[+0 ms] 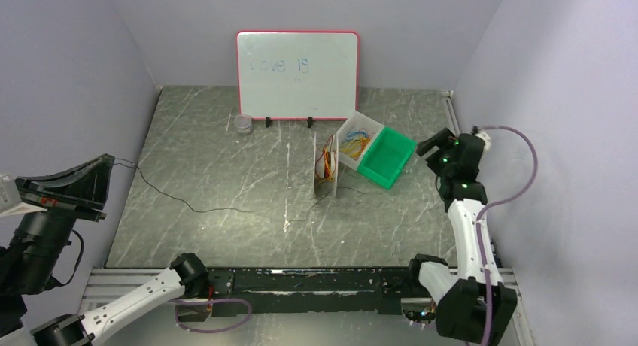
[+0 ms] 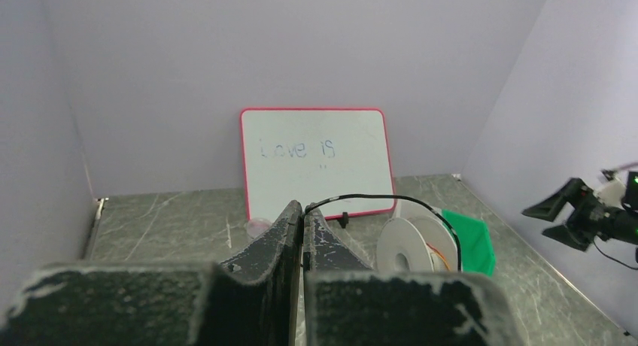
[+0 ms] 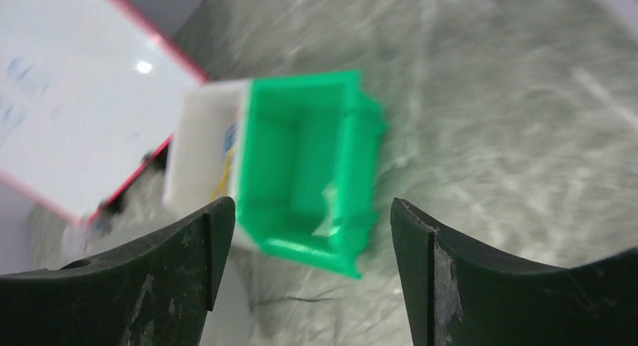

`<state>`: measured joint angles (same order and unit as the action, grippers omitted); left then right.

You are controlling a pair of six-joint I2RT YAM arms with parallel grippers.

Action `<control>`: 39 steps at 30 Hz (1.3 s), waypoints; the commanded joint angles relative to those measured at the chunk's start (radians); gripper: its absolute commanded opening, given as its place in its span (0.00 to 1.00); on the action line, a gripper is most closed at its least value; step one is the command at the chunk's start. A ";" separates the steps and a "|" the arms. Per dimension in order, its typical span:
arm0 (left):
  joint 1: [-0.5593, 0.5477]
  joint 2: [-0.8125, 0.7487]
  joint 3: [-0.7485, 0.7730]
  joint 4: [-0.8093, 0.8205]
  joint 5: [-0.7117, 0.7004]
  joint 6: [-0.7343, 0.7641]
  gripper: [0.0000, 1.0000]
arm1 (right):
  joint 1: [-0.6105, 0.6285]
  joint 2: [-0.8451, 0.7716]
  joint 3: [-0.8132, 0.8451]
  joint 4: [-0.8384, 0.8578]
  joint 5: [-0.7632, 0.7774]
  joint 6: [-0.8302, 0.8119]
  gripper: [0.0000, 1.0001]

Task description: Wrap the cables

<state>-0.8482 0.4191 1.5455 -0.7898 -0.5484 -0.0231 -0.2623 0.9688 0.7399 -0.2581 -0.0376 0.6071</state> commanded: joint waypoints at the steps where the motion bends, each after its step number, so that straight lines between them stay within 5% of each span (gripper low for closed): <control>1: -0.005 0.020 -0.025 0.023 0.065 -0.006 0.07 | 0.185 -0.033 0.081 -0.071 0.017 -0.051 0.80; 5: -0.005 0.043 -0.026 0.023 0.130 0.000 0.07 | 0.214 -0.064 0.134 -0.118 -0.038 -0.059 0.81; 11: -0.005 0.090 -0.029 0.004 0.248 0.014 0.07 | 0.261 -0.115 0.153 0.092 -0.455 -0.068 0.81; 19: -0.005 0.156 -0.063 0.005 0.432 0.033 0.07 | 0.488 -0.091 0.160 0.344 -0.702 -0.044 0.80; 30: -0.005 0.235 -0.121 0.062 0.564 0.053 0.07 | 1.026 0.104 0.224 0.613 -0.687 -0.076 0.79; 39: -0.005 0.288 -0.146 0.069 0.579 0.051 0.07 | 1.225 0.278 0.348 0.767 -0.615 -0.025 0.79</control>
<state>-0.8482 0.6914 1.4212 -0.7574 -0.0017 0.0193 0.9310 1.2221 1.0554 0.3676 -0.6769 0.5522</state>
